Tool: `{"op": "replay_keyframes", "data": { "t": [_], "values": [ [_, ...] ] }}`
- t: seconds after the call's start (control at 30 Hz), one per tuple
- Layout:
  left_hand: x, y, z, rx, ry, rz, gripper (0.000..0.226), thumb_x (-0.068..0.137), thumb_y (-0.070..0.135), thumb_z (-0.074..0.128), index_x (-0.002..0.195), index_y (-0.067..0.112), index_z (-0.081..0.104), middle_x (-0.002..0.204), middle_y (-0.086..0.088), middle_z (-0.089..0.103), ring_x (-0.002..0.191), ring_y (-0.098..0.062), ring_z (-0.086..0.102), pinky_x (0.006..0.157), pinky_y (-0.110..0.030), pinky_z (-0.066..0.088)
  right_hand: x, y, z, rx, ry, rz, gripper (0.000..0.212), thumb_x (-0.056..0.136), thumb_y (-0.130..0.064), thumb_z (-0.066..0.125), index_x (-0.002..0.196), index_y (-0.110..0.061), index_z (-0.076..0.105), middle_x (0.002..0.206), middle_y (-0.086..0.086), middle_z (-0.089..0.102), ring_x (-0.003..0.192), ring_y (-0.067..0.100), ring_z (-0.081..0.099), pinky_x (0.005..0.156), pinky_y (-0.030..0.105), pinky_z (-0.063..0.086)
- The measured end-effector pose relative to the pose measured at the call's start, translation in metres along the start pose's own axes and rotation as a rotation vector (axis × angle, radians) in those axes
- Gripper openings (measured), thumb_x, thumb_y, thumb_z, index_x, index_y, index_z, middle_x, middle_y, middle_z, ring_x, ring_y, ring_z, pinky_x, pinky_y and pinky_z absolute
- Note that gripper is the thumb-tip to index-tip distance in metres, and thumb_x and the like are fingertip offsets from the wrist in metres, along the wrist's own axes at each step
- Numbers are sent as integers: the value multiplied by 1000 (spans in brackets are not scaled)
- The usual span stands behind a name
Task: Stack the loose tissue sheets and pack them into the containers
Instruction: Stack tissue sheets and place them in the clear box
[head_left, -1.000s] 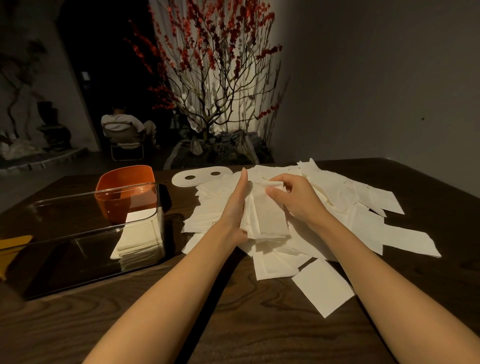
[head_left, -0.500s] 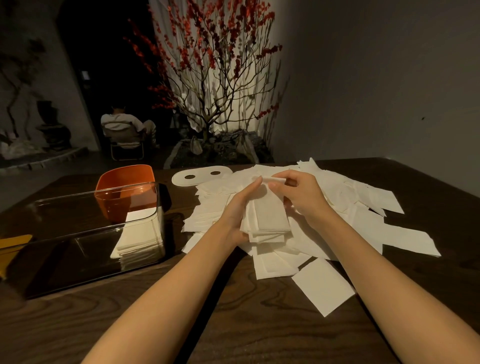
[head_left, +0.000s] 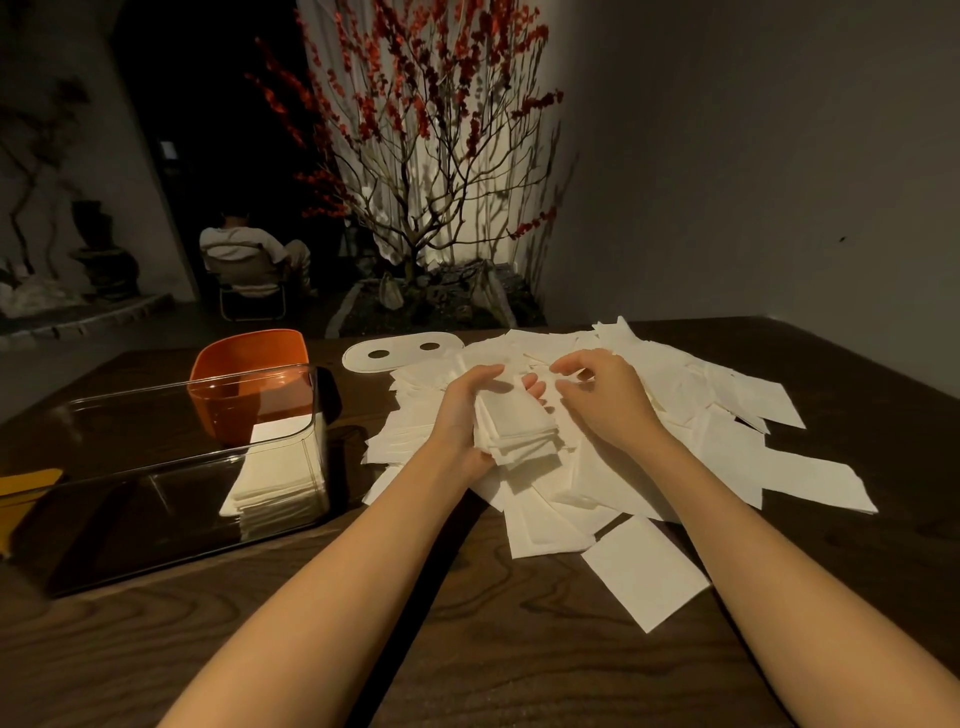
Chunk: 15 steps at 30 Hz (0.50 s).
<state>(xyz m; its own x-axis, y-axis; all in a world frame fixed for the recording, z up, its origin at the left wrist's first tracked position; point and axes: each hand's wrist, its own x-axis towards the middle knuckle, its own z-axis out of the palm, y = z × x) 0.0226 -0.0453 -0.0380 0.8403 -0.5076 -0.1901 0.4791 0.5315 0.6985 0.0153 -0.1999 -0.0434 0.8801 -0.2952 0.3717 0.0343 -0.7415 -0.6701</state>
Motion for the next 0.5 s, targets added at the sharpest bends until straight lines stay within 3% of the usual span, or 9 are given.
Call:
{"op": "replay_keyframes", "data": {
  "t": [0.1, 0.3, 0.4, 0.5],
  "values": [
    [0, 1, 0, -49, 0, 18, 21, 91, 16, 51, 105, 2, 60, 92, -14, 72, 96, -26, 64, 85, -43, 48, -3, 1, 0, -205, -122, -33, 38, 92, -25, 60, 130, -29, 55, 141, 0, 48, 124, 21, 45, 105, 39, 39],
    [-2, 7, -2, -128, 24, 42, 19, 90, 14, 51, 102, 0, 57, 93, -13, 64, 86, -23, 62, 78, -37, 49, -4, 2, -7, -517, -220, 86, 50, 96, -50, 43, 135, -19, 47, 146, 8, 35, 131, 28, 33, 108, 41, 32],
    [0, 6, -5, -137, 23, 4, 26, 88, 16, 53, 108, 0, 53, 89, -13, 62, 78, -22, 59, 77, -36, 49, -3, 4, -9, -530, -258, 90, 53, 95, -53, 42, 136, -18, 46, 147, 9, 33, 131, 29, 31, 107, 42, 31],
    [3, 6, -8, -112, 19, -19, 28, 88, 17, 54, 110, -1, 52, 89, -13, 62, 79, -22, 59, 80, -36, 48, -2, 4, -13, -452, -261, 55, 44, 98, -41, 45, 137, -21, 46, 145, 7, 37, 130, 28, 33, 108, 41, 30]
  ]
}}
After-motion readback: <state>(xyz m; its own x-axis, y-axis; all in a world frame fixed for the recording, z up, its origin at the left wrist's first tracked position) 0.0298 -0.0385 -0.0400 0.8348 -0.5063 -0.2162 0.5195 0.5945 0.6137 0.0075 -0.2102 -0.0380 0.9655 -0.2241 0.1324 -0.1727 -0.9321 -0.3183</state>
